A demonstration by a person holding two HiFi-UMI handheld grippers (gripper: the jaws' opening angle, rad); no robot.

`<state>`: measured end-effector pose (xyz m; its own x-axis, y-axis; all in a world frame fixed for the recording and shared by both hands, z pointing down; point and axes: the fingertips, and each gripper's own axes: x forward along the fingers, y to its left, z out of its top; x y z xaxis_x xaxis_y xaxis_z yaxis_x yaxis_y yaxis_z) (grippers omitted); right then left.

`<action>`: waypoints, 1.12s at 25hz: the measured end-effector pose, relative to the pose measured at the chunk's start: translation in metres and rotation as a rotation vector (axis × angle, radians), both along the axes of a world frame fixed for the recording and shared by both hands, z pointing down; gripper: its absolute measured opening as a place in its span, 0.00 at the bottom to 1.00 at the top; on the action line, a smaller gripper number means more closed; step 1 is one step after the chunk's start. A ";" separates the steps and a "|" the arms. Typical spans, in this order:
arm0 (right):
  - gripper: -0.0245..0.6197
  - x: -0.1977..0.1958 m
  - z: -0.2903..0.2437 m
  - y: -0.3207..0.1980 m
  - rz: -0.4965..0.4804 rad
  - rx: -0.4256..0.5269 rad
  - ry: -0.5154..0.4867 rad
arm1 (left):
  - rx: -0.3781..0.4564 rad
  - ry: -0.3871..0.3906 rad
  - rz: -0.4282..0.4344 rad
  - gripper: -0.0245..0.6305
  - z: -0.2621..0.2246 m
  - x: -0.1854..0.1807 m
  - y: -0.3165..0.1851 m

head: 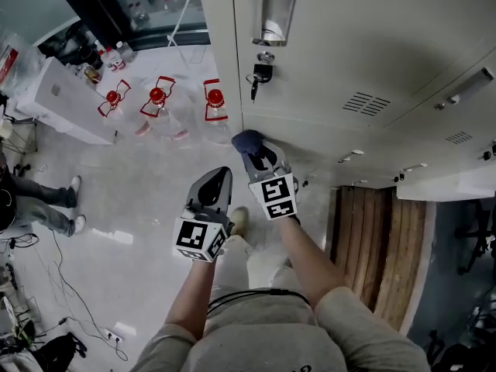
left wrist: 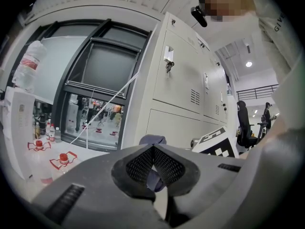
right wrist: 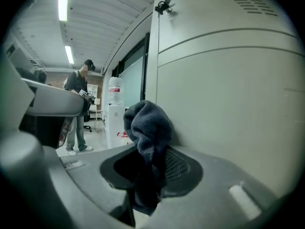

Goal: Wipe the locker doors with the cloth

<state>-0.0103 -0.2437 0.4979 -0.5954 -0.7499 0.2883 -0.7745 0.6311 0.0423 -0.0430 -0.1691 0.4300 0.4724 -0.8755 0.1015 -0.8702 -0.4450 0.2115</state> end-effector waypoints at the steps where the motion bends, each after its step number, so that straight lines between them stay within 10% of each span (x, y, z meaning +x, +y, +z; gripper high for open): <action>1: 0.21 0.001 0.001 -0.003 0.008 0.003 0.002 | -0.005 -0.002 0.003 0.04 0.003 0.001 0.000; 28: 0.20 0.161 0.007 0.001 0.179 0.029 0.028 | -0.064 0.019 0.043 0.04 0.043 0.077 0.053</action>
